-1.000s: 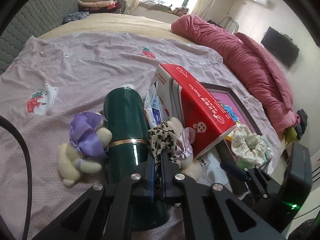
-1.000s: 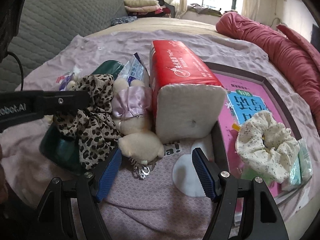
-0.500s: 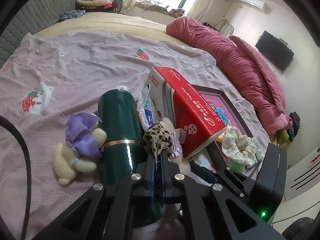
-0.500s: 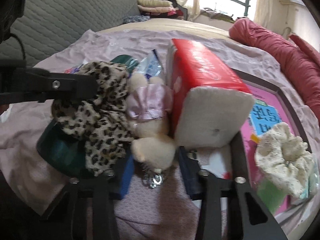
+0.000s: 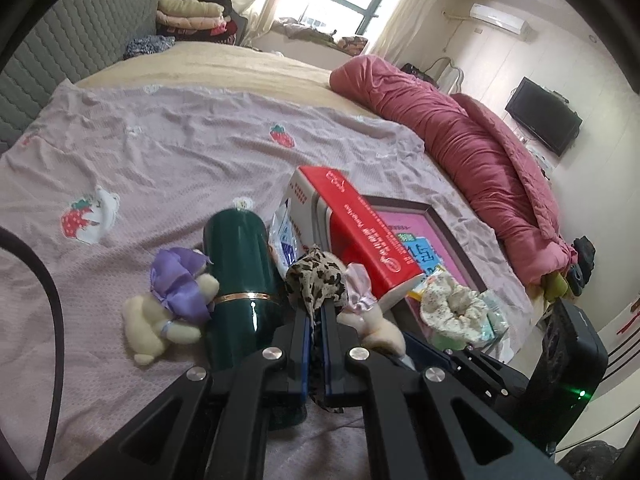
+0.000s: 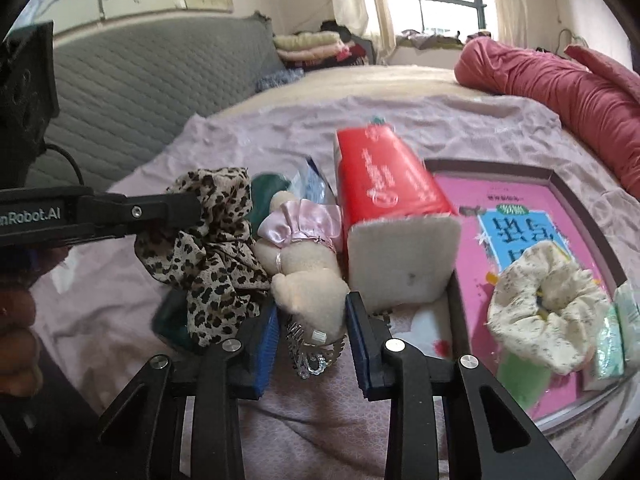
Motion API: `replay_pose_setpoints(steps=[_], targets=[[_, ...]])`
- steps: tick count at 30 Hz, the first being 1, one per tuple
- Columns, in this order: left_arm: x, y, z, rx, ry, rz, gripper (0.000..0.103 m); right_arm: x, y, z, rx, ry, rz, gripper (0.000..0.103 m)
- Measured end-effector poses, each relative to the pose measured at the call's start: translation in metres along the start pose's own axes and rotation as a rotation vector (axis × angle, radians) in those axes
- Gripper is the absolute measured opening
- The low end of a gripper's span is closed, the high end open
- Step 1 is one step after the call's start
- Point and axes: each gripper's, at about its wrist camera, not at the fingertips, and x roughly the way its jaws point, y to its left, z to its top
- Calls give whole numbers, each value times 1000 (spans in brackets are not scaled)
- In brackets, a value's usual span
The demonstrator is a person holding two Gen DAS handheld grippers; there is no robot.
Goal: Organize soft objects
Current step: 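Lift and carry the scrunchie with the left gripper while the right carries the bunny toward the tray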
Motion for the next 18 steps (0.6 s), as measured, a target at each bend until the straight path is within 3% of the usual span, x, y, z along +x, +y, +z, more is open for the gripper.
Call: replay_pose_setpoints(steps=[7, 18], targets=[[-26, -14, 3, 5, -36, 8, 5, -36, -6, 9, 37, -93, 29, 32], [-51, -58, 17, 62, -90, 15, 5, -89, -53, 13, 159, -234, -77, 32]])
